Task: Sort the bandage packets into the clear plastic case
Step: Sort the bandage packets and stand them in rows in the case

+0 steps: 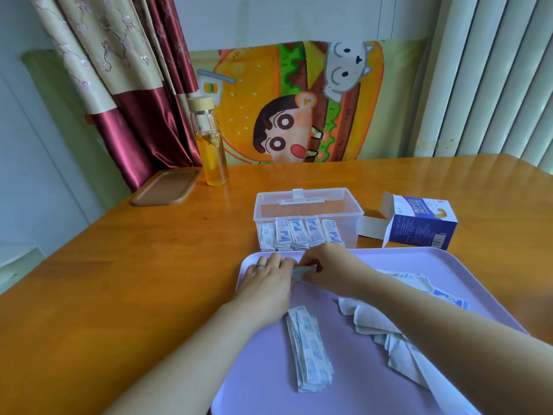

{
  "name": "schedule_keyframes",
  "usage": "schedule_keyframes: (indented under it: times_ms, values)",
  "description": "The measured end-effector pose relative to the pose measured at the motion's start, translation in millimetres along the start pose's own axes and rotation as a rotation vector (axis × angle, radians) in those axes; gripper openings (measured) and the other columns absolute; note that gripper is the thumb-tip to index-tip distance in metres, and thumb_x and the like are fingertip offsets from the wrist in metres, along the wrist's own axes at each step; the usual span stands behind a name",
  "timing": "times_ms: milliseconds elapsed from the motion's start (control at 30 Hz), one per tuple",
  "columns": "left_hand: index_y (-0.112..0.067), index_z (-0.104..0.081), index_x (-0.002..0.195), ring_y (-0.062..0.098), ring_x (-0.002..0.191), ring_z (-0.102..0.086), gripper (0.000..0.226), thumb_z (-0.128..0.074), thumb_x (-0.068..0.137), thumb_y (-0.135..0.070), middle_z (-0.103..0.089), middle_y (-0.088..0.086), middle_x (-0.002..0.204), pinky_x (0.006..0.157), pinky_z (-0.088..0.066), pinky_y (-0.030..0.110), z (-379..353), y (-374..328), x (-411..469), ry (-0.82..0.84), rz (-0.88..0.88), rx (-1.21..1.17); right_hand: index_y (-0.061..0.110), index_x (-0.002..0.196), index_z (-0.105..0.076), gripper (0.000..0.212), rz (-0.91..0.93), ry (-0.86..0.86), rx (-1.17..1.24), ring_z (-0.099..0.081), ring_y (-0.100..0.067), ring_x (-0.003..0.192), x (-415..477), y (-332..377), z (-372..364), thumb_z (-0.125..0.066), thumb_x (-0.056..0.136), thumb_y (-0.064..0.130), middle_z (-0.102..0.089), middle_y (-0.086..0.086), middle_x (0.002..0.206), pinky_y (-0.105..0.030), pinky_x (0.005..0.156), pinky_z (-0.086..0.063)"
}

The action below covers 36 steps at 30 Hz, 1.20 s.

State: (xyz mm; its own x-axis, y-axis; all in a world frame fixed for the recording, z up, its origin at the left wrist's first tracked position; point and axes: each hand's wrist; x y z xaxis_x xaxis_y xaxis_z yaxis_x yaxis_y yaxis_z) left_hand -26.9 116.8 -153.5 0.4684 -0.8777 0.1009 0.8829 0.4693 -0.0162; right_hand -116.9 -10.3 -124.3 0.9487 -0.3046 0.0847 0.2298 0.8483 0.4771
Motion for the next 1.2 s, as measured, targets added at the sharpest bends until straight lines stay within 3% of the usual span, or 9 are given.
schedule_keyframes:
  times_ms: [200,333,433,533,600,800,933,1067,1200]
  values:
    - [-0.014,-0.038,0.111,0.032,0.093,-0.051,0.016,-0.030,0.102,-0.025,-0.045,0.004,0.101,0.066,-0.029,0.035,54,-12,8,-0.168,-0.006,-0.267,0.022,0.081,-0.061,0.013,0.075,-0.249,0.294,-0.047,0.001,0.051,4,12,46,-0.065,0.083,0.010,-0.058,0.012,0.071,-0.009,0.050,-0.036]
    - [-0.015,-0.037,0.100,0.018,0.055,-0.040,0.023,-0.029,0.101,-0.037,-0.039,-0.002,0.078,0.048,-0.029,0.031,99,-29,30,-0.160,0.045,-0.585,0.015,0.098,-0.061,0.027,0.071,-0.349,0.375,-0.056,-0.010,0.062,8,26,89,-0.076,0.076,0.014,-0.066,-0.004,0.082,-0.026,0.060,-0.051]
    - [-0.015,-0.041,0.097,0.017,0.059,-0.040,0.027,-0.030,0.101,-0.040,-0.045,0.001,0.076,0.055,-0.036,0.030,117,-36,59,-0.078,0.033,-0.742,0.015,0.095,-0.061,0.022,0.051,-0.409,0.318,-0.060,-0.012,0.062,20,21,117,-0.074,0.077,0.012,-0.068,-0.008,0.080,-0.034,0.069,-0.055]
    - [-0.016,-0.054,0.112,0.025,0.090,-0.058,0.021,-0.037,0.100,-0.019,-0.061,0.009,0.102,0.081,-0.047,0.039,127,-38,89,0.033,-0.007,-0.857,0.013,0.106,-0.063,0.027,-0.002,-0.437,0.251,-0.061,-0.017,0.070,34,6,134,-0.071,0.080,0.010,-0.069,-0.009,0.091,-0.041,0.077,-0.056]
    - [-0.010,-0.057,0.119,0.026,0.102,-0.061,0.028,-0.040,0.096,-0.008,-0.064,0.009,0.111,0.092,-0.048,0.039,126,-37,109,0.087,0.033,-0.879,0.010,0.111,-0.062,0.032,-0.047,-0.409,0.188,-0.062,-0.020,0.074,43,-5,140,-0.070,0.081,0.011,-0.069,-0.010,0.097,-0.038,0.077,-0.057]
    - [-0.009,-0.062,0.101,0.029,0.093,-0.063,0.018,-0.048,0.093,-0.002,-0.066,0.021,0.110,0.095,-0.049,0.046,94,-34,159,0.251,0.135,-0.864,0.011,0.115,-0.061,0.033,-0.191,-0.220,-0.091,-0.060,-0.022,0.086,78,-41,132,-0.067,0.082,0.013,-0.064,-0.009,0.107,-0.033,0.072,-0.054]
    - [-0.001,-0.057,0.117,0.028,0.104,-0.064,0.025,-0.049,0.093,-0.003,-0.066,0.018,0.113,0.095,-0.049,0.037,68,-33,181,0.459,0.227,-1.011,0.012,0.121,-0.060,0.037,-0.221,-0.013,-0.282,-0.056,-0.021,0.094,96,-53,122,-0.067,0.085,0.019,-0.062,-0.008,0.115,-0.026,0.073,-0.047]
    - [-0.010,-0.064,0.104,0.016,0.071,-0.052,0.021,-0.055,0.086,-0.013,-0.058,0.000,0.077,0.074,-0.039,0.026,55,-31,193,0.554,0.222,-0.770,0.013,0.128,-0.056,0.043,-0.185,0.169,-0.479,-0.056,-0.025,0.107,107,-58,109,-0.065,0.087,0.024,-0.060,-0.006,0.122,-0.026,0.084,-0.045]
    - [-0.015,-0.059,0.088,0.023,0.072,-0.037,0.010,-0.057,0.080,-0.020,-0.045,0.008,0.083,0.064,-0.034,0.031,53,-28,194,0.621,0.196,-0.543,0.013,0.127,-0.055,0.045,-0.185,0.254,-0.602,-0.054,-0.026,0.108,116,-62,99,-0.067,0.085,0.024,-0.059,-0.004,0.120,-0.033,0.093,-0.045]
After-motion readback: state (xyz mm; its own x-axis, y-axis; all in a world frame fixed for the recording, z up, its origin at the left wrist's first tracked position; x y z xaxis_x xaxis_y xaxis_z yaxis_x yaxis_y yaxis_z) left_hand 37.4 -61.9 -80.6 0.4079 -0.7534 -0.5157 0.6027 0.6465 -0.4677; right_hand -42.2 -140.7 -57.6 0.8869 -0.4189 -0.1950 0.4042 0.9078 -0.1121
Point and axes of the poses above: each hand's wrist, its own x-axis towards the middle knuckle, its own z-axis out of the back of the hand, y = z × x
